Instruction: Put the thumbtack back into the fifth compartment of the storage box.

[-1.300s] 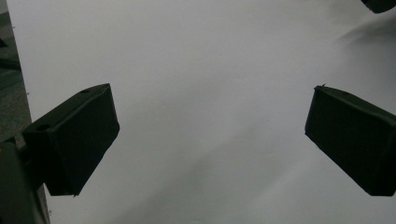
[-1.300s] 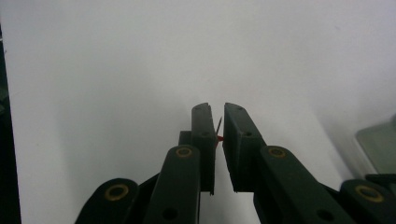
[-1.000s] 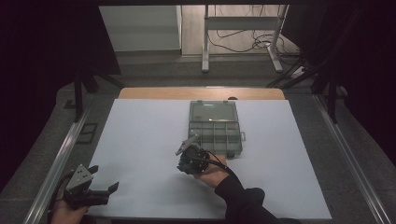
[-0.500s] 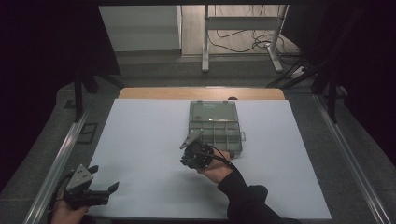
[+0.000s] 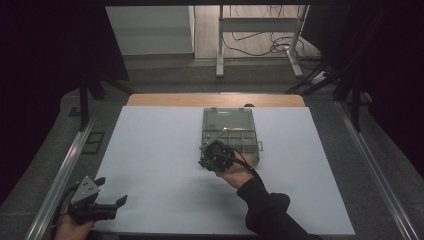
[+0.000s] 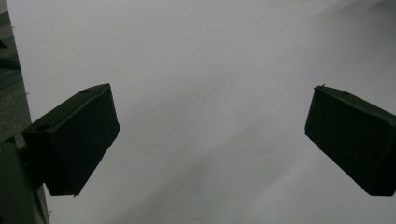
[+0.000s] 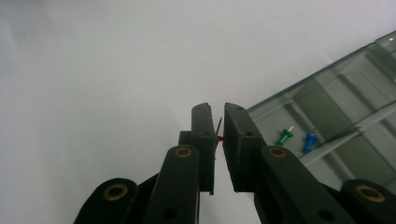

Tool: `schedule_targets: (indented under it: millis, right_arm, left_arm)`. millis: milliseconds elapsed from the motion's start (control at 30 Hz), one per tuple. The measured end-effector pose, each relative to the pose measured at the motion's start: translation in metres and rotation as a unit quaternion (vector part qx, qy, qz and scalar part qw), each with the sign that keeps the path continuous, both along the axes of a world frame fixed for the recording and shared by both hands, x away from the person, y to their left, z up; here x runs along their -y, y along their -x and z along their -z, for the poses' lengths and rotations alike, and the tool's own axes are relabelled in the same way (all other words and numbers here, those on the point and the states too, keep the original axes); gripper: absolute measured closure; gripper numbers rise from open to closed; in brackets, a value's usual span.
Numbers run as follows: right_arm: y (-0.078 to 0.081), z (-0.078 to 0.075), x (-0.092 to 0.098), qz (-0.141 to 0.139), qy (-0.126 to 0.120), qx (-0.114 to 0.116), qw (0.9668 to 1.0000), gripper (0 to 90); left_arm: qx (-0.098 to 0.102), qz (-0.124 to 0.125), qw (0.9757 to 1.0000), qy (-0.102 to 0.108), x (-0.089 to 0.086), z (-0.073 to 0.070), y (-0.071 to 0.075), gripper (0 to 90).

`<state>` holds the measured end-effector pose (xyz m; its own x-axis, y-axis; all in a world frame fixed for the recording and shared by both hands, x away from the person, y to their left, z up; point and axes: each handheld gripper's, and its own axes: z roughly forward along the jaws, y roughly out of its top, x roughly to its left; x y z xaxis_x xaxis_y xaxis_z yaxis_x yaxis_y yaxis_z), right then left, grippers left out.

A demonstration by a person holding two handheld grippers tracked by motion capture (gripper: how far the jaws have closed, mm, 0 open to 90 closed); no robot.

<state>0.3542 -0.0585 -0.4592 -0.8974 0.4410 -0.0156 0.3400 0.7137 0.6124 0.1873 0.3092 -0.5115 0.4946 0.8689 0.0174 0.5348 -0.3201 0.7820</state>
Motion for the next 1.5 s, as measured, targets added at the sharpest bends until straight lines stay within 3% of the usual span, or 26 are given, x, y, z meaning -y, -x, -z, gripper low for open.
schedule_targets:
  millis: [567,967,1500]
  right_arm:
    - [-0.025,-0.003,0.007,0.043,-0.007,0.007,0.9990,82.5]
    - [-0.047,0.015,0.007,0.072,0.004,-0.001,0.9974,82.2]
    - [-0.046,0.014,0.009,0.076,-0.003,-0.002,0.9971,71.4]
  left_arm:
    - [0.000,0.000,1.0000,0.001,0.000,0.000,0.000,3.2]
    - [0.000,0.000,1.0000,0.003,-0.001,0.000,0.000,3.2]
    - [0.000,0.001,1.0000,0.001,-0.001,0.000,0.000,3.2]
